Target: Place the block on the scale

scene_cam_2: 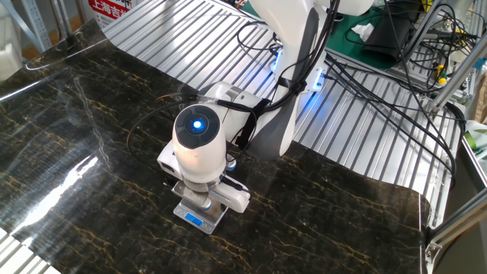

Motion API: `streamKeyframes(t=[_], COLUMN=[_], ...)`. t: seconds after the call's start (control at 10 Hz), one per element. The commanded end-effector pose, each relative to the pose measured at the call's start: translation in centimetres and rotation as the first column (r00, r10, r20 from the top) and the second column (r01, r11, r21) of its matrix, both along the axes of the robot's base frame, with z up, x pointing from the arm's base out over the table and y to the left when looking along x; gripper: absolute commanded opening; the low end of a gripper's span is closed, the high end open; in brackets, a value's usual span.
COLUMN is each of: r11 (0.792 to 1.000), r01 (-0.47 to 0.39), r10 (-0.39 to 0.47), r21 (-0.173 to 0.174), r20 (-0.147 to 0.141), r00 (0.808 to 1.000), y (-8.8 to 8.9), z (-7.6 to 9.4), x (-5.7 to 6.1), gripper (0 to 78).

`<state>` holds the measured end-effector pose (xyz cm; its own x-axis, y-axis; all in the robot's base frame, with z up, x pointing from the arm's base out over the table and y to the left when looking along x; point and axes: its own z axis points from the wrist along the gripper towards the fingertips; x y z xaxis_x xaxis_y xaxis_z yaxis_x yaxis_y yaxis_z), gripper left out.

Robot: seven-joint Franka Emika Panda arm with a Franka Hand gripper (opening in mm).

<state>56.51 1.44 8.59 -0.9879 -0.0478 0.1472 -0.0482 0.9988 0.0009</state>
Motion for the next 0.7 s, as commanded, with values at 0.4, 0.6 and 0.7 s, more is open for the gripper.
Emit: streamKeyframes(t=[0.4, 0.6, 0.7], r11=[0.999, 0.998, 0.996], r01=[-0.029, -0.06, -0.08], r10=[0.028, 0.058, 0.077], r21=[0.036, 0.034, 0.029], r20=[0.017, 0.061, 0.086], r00=[0.999, 0.996, 0.993], y=[0.6, 0.4, 0.2], z=[5.3, 6.3, 6.8], x=[0.8, 0.5, 0.3], gripper=[77.4, 77.4, 77.4])
